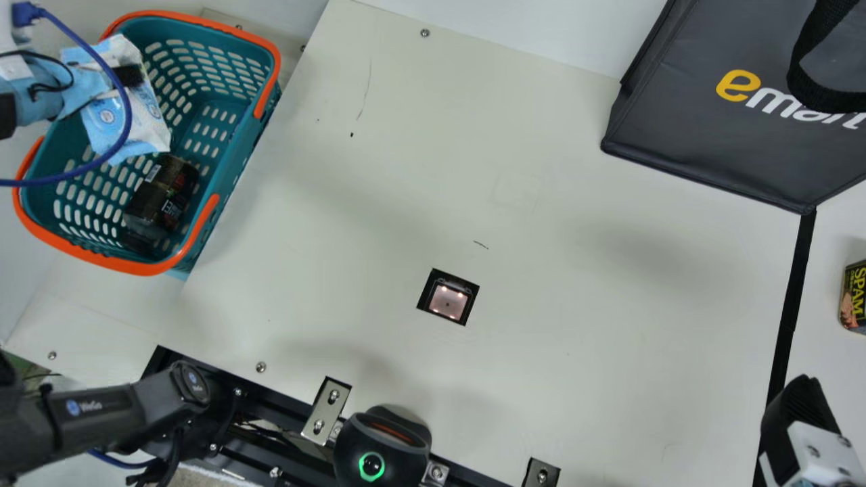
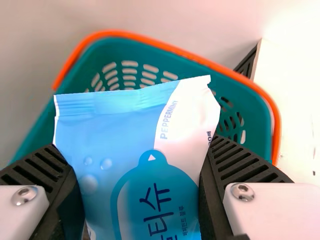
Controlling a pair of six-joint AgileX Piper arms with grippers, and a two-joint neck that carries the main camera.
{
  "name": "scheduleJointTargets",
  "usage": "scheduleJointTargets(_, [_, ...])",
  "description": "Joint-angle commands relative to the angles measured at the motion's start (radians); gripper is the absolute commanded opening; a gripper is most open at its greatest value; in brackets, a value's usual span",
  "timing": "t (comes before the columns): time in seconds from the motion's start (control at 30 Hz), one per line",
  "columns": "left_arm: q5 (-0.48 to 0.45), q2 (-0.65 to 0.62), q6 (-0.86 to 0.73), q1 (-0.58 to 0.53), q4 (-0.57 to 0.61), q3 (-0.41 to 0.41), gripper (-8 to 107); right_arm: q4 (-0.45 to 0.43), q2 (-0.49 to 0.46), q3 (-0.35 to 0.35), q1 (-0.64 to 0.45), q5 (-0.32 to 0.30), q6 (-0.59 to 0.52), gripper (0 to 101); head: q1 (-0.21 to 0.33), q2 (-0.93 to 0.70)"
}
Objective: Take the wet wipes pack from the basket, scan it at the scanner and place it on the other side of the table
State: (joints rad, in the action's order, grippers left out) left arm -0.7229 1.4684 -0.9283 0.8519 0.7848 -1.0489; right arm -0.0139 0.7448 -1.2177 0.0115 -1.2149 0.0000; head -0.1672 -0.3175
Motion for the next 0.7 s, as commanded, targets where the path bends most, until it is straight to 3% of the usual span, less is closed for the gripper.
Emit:
scheduleJointTargets(0.0, [0.006,-0.099,0.08,-0.019,-0.065,0.011,-8,0.0,0.0,0.0,0.0,0.0,0.0,95,0.029,-0.004])
scheduleJointTargets(0.3, [-0.04,-0.305,0.377,-0.193,-0.317,0.042,-8,0.0,0.0,0.0,0.0,0.0,0.0,95,0.029,-0.004])
scheduleJointTargets(0.67, [-0.122,-0.423,0.78,-0.567,-0.634,0.035,-8,0.0,0.0,0.0,0.0,-0.002,0.0,95,0.029,-0.004])
